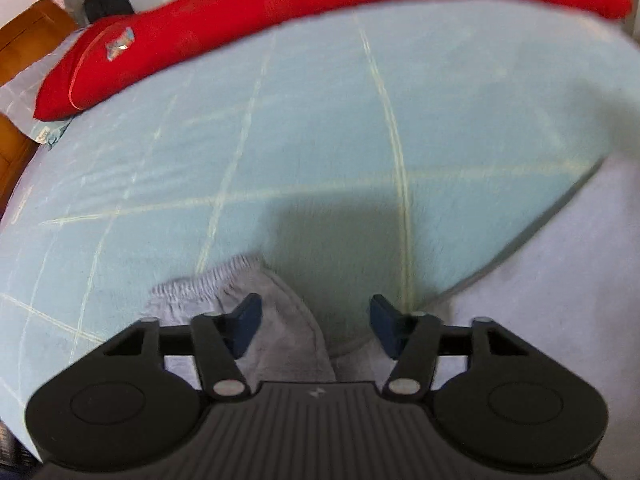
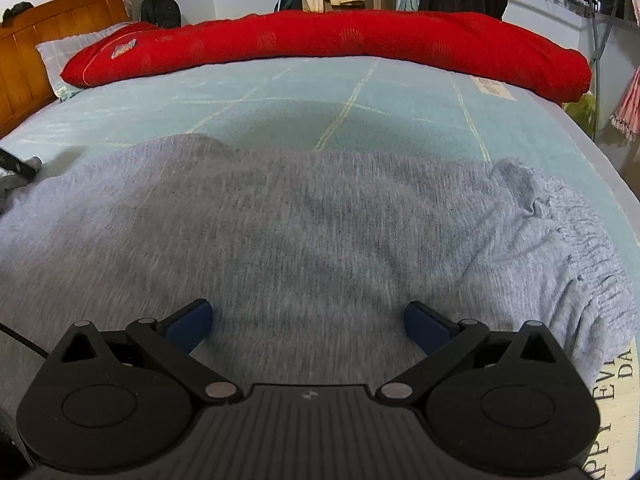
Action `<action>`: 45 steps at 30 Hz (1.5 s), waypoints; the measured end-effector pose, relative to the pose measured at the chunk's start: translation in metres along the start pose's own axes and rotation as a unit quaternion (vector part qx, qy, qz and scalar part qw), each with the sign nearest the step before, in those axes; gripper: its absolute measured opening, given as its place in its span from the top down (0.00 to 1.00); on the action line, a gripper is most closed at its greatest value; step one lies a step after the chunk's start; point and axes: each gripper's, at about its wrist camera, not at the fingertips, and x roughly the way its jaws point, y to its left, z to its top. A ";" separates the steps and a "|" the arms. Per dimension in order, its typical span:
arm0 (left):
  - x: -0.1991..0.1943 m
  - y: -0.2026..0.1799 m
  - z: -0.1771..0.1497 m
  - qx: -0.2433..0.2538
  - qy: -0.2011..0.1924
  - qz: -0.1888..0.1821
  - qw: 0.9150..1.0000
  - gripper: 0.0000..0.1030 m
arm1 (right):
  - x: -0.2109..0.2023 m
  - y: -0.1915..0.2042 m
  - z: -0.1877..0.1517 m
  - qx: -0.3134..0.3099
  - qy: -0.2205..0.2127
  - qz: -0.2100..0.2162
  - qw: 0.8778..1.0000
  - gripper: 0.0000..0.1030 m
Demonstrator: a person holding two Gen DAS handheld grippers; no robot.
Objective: Fold clothes
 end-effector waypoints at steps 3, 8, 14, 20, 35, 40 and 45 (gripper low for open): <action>0.008 0.002 -0.004 -0.003 0.017 0.034 0.999 0.66 | -0.001 -0.001 -0.003 -0.001 -0.007 0.005 1.000 0.00; -0.004 0.015 -0.011 -0.012 0.020 0.048 0.999 0.94 | -0.002 -0.002 -0.002 -0.007 -0.005 0.010 1.000 0.00; -0.047 0.043 -0.024 -0.049 -0.015 0.058 0.997 0.95 | -0.012 -0.010 0.012 0.019 0.000 0.044 0.999 0.00; -0.079 0.079 -0.060 -0.088 -0.025 0.077 0.993 0.95 | -0.024 0.004 0.027 0.015 -0.020 0.077 0.997 0.00; -0.088 0.163 -0.163 -0.192 -0.020 0.059 0.979 0.94 | -0.020 0.116 0.056 -0.100 -0.001 0.120 0.988 0.00; -0.083 0.203 -0.177 -0.291 -0.082 -0.070 0.951 0.53 | -0.021 0.158 0.063 -0.131 0.001 0.133 0.982 0.00; -0.055 0.233 -0.192 -0.385 -0.104 -0.165 0.902 0.38 | -0.027 0.189 0.067 -0.143 -0.001 0.134 0.981 0.00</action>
